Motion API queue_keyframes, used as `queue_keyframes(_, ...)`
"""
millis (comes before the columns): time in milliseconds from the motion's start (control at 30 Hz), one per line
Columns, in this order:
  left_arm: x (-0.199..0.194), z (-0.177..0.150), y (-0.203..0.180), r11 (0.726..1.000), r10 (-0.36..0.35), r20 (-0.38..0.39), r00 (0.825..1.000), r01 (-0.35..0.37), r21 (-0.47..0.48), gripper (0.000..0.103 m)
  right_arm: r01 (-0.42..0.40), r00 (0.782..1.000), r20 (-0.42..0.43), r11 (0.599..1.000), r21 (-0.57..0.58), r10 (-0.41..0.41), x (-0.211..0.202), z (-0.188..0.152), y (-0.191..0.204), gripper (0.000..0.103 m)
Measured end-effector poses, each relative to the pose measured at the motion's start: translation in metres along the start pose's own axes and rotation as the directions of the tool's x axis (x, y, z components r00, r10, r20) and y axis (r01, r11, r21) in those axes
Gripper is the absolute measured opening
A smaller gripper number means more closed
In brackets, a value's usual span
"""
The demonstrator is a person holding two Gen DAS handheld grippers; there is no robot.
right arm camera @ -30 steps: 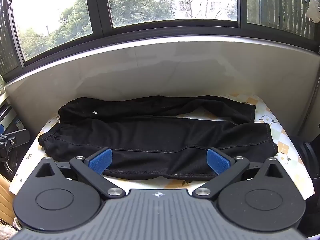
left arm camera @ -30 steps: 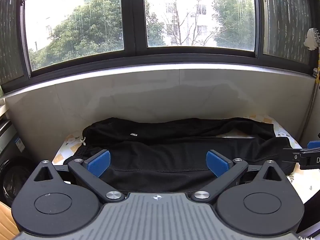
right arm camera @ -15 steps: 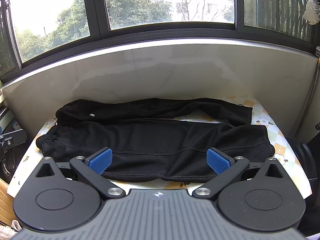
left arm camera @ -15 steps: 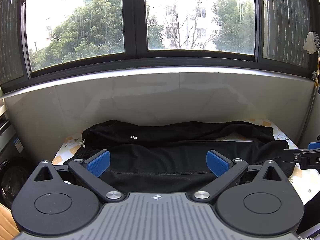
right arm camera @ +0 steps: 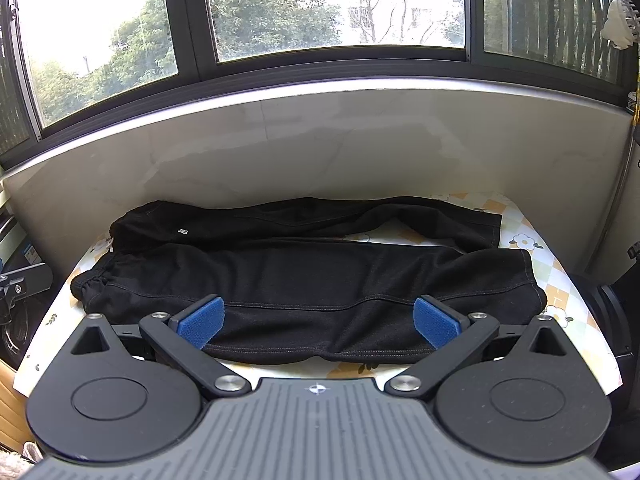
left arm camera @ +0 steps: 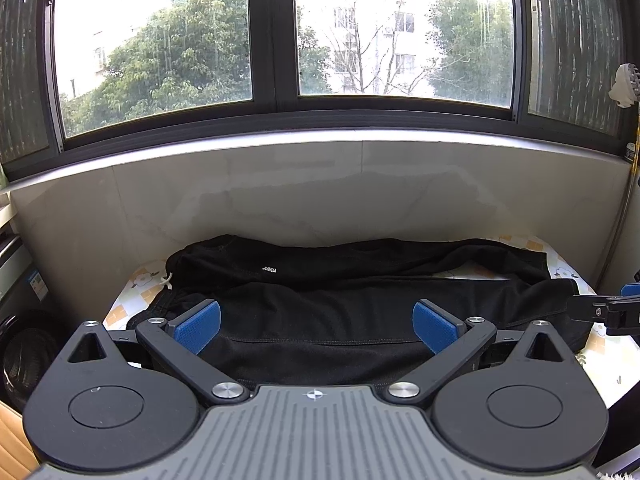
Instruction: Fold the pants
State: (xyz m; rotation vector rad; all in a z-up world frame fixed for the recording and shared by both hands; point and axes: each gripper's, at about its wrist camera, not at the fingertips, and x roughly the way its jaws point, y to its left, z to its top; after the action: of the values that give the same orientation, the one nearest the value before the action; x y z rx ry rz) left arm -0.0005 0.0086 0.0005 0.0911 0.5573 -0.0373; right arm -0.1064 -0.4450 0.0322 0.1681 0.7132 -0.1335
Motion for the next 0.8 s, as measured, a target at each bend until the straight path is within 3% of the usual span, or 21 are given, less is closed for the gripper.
queue_keyframes(800, 0.001, -0.0004, 0.0019, 1.0, -0.005, 0.0, 1.0, 0.005, -0.001, 0.103, 0.003, 1.0, 0.002, 1.0, 0.0, -0.003, 0.001, 0.0, 0.0008, 0.103)
